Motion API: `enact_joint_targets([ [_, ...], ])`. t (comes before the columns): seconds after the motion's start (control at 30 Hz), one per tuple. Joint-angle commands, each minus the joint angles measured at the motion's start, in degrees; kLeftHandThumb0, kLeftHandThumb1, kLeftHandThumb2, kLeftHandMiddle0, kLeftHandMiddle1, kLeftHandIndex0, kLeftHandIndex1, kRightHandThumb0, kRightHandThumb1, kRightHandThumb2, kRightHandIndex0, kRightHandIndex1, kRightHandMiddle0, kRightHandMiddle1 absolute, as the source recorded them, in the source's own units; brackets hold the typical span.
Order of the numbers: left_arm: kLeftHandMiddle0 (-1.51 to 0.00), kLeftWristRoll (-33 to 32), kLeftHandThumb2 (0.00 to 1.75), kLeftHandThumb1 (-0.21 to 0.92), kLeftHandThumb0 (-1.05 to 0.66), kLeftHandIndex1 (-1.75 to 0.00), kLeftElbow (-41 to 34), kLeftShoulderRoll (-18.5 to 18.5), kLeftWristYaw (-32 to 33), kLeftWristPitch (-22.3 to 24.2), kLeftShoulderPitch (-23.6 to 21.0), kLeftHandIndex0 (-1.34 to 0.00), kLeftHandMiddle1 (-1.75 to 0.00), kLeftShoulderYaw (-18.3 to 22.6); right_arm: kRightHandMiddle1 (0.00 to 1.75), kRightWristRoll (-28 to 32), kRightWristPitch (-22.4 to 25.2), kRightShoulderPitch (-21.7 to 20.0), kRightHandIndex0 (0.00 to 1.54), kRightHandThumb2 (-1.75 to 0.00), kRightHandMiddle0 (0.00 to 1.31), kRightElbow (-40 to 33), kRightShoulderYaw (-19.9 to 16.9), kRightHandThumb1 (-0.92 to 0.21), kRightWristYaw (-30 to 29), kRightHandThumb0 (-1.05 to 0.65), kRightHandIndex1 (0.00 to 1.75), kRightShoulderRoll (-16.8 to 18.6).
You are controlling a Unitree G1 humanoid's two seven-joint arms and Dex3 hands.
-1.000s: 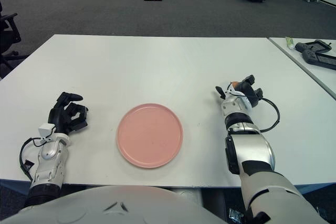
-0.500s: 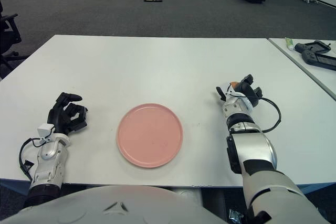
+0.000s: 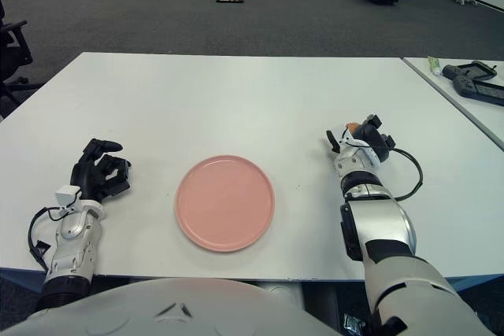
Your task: Put the apple into the plate.
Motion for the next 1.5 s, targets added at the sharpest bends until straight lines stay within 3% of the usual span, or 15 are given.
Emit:
enact_joint_targets([
  [0.0, -0.47, 0.2, 1.25, 0.39, -0.01, -1.75, 1.5, 0.0, 0.2, 1.5, 0.4, -0.41, -1.75, 0.1, 1.65, 2.0, 1.2, 2.4, 0.13, -1.04, 0.30, 2.0, -0.7, -0.50, 0.2, -0.42, 1.54, 2.4],
  [0.07, -0.48, 0.2, 1.26, 0.38, -0.01, -1.75, 1.5, 0.0, 0.1, 1.5, 0.4, -0.42, -1.75, 0.1, 1.70, 2.1, 1.6, 2.2, 0.17, -1.05, 0.37, 1.6, -0.7, -0.51, -0.7, -0.42, 1.60, 2.8],
  [0.2, -0.49, 0.0, 1.26, 0.38, -0.01, -1.74, 1.5, 0.0, 0.0, 1.3, 0.4, -0.42, -1.75, 0.1, 1.73, 2.6, 0.7, 2.4, 0.47, -1.10, 0.45, 1.7, -1.4, -0.43, -1.9, -0.11, 1.49, 2.5],
  [0.37, -0.50, -0.4, 1.28, 0.36, -0.01, -1.75, 1.4, -0.2, -0.2, 1.2, 0.4, -0.42, -1.75, 0.2, 1.74, 3.3, -2.2, 3.0, 0.81, -1.35, 0.55, 1.9, -2.2, -0.19, -5.4, -0.02, 1.38, 1.9],
  [0.47, -0.51, -0.2, 1.29, 0.35, -0.01, -1.73, 1.4, -0.1, 0.0, 1.1, 0.4, -0.44, -1.75, 0.1, 1.75, 3.8, -3.8, 3.1, 0.89, -1.44, 0.58, 2.0, -2.8, -0.11, -7.1, -0.01, 1.38, 2.0],
  [0.8, -0.55, 0.4, 1.33, 0.31, -0.01, -1.71, 1.6, 0.2, 0.4, 1.4, 0.2, -0.47, -1.75, 0.1, 1.75, 5.9, -8.5, 2.7, 0.88, -1.52, 0.56, 0.8, -4.8, -0.08, -10.7, 0.00, 1.52, 2.6],
  [1.47, -0.55, -1.1, 1.33, 0.31, -0.01, -1.71, 3.2, 0.5, -1.2, 0.4, -0.5, -0.47, -1.75, 0.6, 1.75, 7.6, -12.9, 2.2, 0.86, -1.52, 0.55, -3.6, -6.5, -0.09, -14.2, 0.00, 1.54, 2.5],
])
